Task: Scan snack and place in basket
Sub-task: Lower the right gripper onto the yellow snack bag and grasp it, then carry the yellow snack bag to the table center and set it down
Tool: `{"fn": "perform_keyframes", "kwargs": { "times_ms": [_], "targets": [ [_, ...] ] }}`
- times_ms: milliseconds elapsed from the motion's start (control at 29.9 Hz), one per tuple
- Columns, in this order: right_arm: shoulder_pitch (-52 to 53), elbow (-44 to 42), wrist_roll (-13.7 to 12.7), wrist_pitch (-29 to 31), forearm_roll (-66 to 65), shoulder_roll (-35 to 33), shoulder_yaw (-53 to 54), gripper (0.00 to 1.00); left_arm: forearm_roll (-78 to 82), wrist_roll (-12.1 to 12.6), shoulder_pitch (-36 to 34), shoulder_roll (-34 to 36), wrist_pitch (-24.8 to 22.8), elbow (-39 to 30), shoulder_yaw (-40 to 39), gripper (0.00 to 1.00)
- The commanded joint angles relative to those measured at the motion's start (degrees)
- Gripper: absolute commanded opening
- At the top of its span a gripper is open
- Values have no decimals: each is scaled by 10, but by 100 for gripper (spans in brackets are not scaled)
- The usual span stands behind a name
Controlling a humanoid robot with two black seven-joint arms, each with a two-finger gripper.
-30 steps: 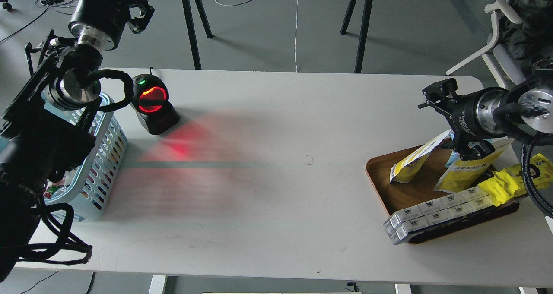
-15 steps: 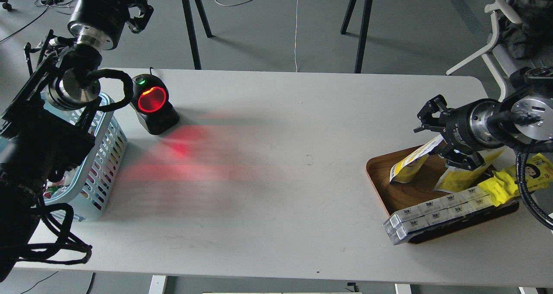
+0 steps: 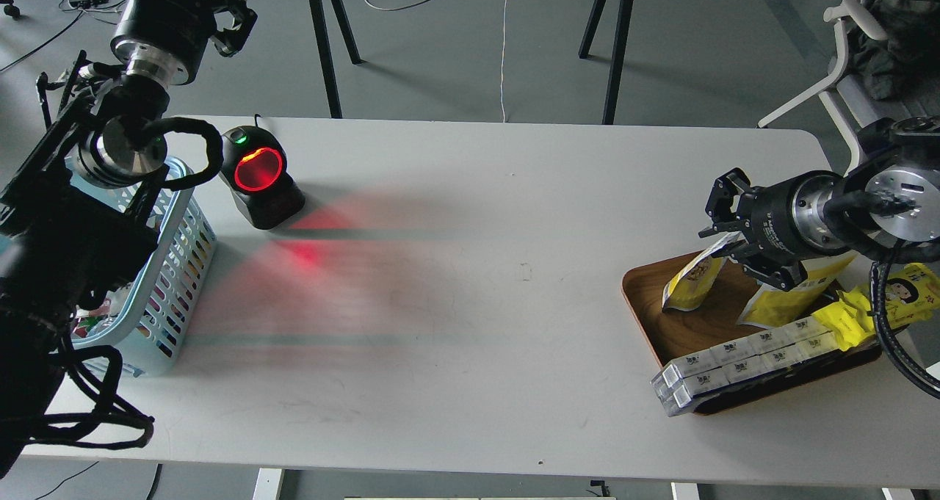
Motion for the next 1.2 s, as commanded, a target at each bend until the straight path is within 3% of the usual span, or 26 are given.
{"fn": "perform_keyframes", "kwargs": {
  "times_ms": [0, 234, 502, 802, 1170],
  "targets": [
    [-10, -4, 0, -18, -4, 2, 0, 14, 0, 0, 0, 1, 0, 1, 0, 100],
    [-29, -3, 0, -21, -5, -12, 9, 14, 0, 0, 0, 2, 0, 2, -1, 100],
    [-42, -5, 0, -25, -5, -17, 10, 0, 0, 1, 0, 2, 0, 2, 0, 100],
    [-44, -4, 0, -53, -6, -19, 14, 0, 0, 1, 0, 2, 0, 2, 0, 100],
    [-18, -3, 0, -62, -1, -42, 95, 0, 0, 1, 0, 4, 0, 1, 0, 100]
  ]
}}
